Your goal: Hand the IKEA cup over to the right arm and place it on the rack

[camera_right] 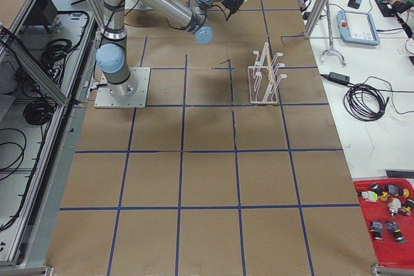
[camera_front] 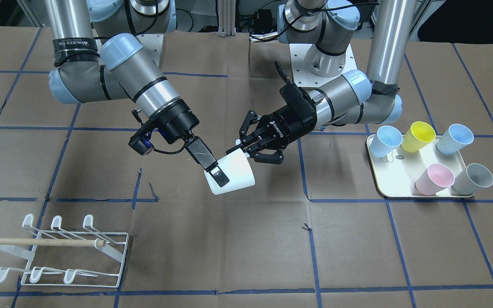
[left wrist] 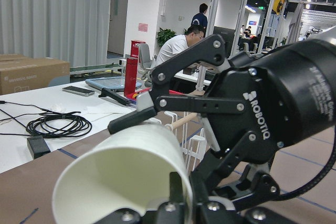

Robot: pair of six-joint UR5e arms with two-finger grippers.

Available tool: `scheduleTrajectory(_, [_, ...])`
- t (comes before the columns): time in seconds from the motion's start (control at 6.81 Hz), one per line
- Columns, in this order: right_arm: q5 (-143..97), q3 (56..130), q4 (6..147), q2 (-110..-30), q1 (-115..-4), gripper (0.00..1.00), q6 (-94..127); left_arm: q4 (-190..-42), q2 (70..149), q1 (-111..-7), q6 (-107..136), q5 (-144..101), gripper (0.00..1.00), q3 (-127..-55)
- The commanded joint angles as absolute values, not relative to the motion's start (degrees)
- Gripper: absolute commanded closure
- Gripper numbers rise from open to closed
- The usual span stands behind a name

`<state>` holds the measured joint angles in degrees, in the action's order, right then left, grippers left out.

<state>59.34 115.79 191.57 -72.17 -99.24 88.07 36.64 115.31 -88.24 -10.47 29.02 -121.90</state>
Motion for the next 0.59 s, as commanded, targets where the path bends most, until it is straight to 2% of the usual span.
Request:
scheduleTrajectory(0.0, [59.3, 115.8, 191.8, -72.2, -99.2, 0.50, 88.1, 36.7, 115.5, -88.2, -10.5, 29.6, 0.31, -121.7])
scheduleTrajectory(0.29, [59.3, 115.8, 191.8, -72.2, -99.2, 0.50, 88.1, 36.6, 115.0, -88.2, -10.0, 29.6, 0.04, -121.6])
scheduleTrajectory(0.44, [59.3, 115.8, 191.9, -72.2, -99.2, 0.50, 88.1, 36.3, 114.4, -87.5, -9.8, 29.7, 0.02, -121.6])
